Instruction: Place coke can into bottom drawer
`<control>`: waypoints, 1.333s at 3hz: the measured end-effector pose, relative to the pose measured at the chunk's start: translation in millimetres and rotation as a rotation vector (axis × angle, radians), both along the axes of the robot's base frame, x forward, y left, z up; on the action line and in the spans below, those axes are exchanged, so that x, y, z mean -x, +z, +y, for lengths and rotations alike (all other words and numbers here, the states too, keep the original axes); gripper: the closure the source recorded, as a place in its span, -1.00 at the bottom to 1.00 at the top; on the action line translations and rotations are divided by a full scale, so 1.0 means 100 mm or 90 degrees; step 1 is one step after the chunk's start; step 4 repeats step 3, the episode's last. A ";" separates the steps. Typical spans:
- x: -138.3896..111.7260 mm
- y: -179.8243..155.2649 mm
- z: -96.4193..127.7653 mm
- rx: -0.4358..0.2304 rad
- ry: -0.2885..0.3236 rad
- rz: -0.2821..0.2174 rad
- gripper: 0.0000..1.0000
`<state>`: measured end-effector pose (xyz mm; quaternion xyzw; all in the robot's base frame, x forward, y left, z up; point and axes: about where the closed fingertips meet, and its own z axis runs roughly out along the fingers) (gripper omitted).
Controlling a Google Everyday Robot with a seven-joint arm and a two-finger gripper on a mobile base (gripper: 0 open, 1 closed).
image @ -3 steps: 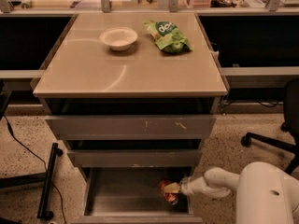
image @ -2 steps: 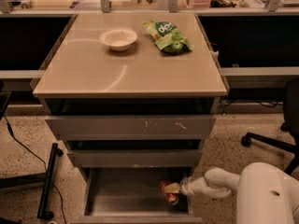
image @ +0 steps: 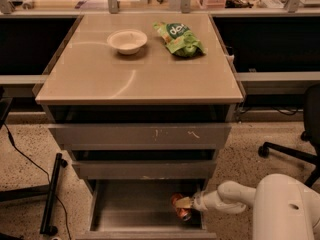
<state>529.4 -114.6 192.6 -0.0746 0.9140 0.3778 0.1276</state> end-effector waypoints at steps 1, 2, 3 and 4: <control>0.00 0.00 0.00 0.000 0.000 0.000 -0.79; 0.00 0.00 0.00 0.000 0.000 0.000 -1.00; 0.00 0.00 0.00 0.000 0.000 0.000 -1.00; 0.00 0.00 0.00 0.000 0.000 0.000 -1.00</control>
Offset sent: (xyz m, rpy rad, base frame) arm 0.0000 0.0000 0.0000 0.0000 0.0000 0.0000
